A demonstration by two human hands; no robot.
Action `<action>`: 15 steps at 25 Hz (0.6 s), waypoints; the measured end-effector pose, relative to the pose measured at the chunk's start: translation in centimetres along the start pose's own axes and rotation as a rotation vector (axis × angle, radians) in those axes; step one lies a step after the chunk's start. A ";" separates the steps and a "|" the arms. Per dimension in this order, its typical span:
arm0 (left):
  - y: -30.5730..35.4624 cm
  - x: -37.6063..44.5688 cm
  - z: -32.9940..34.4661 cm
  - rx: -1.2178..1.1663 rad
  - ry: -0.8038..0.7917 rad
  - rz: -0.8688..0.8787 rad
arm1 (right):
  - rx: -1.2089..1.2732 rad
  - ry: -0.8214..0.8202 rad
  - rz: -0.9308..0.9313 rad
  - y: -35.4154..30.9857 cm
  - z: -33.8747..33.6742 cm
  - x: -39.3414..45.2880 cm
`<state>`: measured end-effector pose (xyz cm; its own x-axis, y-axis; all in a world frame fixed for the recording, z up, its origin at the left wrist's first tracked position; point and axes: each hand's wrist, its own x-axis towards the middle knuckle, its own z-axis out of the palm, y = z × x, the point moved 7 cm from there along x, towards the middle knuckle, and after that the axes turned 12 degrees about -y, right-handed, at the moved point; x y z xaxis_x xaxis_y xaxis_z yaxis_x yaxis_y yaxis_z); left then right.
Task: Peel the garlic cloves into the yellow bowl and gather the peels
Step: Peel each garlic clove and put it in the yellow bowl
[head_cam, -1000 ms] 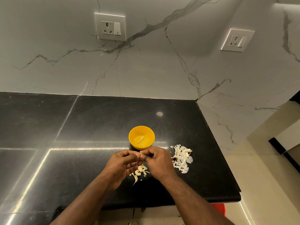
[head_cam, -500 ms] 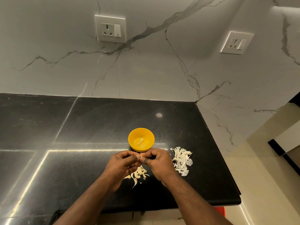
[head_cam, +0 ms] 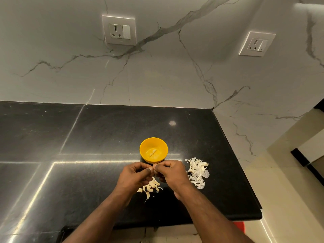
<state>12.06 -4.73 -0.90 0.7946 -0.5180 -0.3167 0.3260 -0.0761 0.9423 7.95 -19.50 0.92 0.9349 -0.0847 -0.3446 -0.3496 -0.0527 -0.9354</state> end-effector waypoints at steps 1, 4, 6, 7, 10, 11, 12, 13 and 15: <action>0.0 0.0 0.0 0.009 0.005 0.003 | 0.018 -0.017 0.006 0.1 0.1 0.0; -0.1 -0.1 -0.2 0.019 0.011 0.005 | 0.038 -0.072 0.016 0.3 0.4 0.2; -0.1 -0.1 -0.2 0.006 0.011 0.004 | 0.036 -0.093 0.017 0.5 0.5 0.3; -0.2 -0.1 -0.2 -0.001 0.011 0.004 | 0.030 -0.095 0.015 0.6 0.5 0.4; -0.1 -0.1 -0.1 -0.024 0.008 0.006 | 0.032 -0.077 0.002 0.5 0.5 0.4; -0.2 -0.1 -0.1 -0.033 0.001 0.007 | 0.038 -0.066 0.000 0.5 0.5 0.3; -0.2 -0.1 -0.1 -0.037 -0.009 0.005 | 0.041 -0.053 0.000 0.4 0.4 0.2; -0.2 -0.2 -0.2 -0.035 -0.019 0.005 | 0.038 -0.042 0.001 0.4 0.3 0.2; -0.3 -0.2 -0.3 -0.026 -0.025 0.007 | 0.009 -0.017 0.003 0.4 0.0 0.2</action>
<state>11.99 -4.37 -1.19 0.7842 -0.5394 -0.3067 0.3335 -0.0504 0.9414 7.97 -19.50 0.45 0.9348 -0.0674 -0.3488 -0.3520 -0.0431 -0.9350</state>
